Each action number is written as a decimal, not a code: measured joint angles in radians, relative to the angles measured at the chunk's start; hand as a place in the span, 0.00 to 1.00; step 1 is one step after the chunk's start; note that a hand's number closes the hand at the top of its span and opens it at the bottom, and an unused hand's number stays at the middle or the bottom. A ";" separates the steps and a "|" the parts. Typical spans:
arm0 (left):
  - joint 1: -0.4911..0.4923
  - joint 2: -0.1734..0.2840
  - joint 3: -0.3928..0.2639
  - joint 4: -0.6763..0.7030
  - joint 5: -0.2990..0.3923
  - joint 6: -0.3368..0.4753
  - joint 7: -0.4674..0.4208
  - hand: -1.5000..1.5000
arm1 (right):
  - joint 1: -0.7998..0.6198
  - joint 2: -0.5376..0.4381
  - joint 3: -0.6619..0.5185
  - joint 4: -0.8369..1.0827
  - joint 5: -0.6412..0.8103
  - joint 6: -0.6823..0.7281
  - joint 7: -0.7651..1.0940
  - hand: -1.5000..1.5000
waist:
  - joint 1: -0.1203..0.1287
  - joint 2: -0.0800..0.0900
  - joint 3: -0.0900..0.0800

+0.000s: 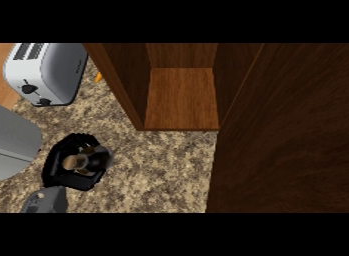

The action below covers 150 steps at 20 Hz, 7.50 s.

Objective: Pick up the wine, place it into the cabinet and close the cabinet

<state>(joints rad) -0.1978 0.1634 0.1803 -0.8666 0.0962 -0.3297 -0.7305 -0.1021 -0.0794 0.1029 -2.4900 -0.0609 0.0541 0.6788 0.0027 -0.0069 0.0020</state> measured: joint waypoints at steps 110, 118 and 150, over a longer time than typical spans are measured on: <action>-0.604 -0.159 -0.429 0.101 0.313 0.815 0.292 1.00 | 0.040 0.030 -0.062 0.007 -0.033 0.080 -0.039 0.00 | -0.023 0.009 -0.002; -0.722 -0.162 -0.359 0.292 0.324 0.793 0.208 1.00 | 0.041 0.049 -0.033 0.016 -0.032 0.081 -0.051 0.00 | -0.030 0.012 -0.002; -0.946 -0.164 -0.115 0.695 0.398 0.706 -0.011 1.00 | 0.007 0.062 0.000 0.030 -0.034 0.084 -0.048 0.00 | -0.065 0.022 0.002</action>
<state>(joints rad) -1.1436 -0.0003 0.0655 -0.1720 0.4946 0.3768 -0.7419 -0.0954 -0.0169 0.1030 -2.4597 -0.0953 0.1377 0.6311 -0.0620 0.0153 0.0035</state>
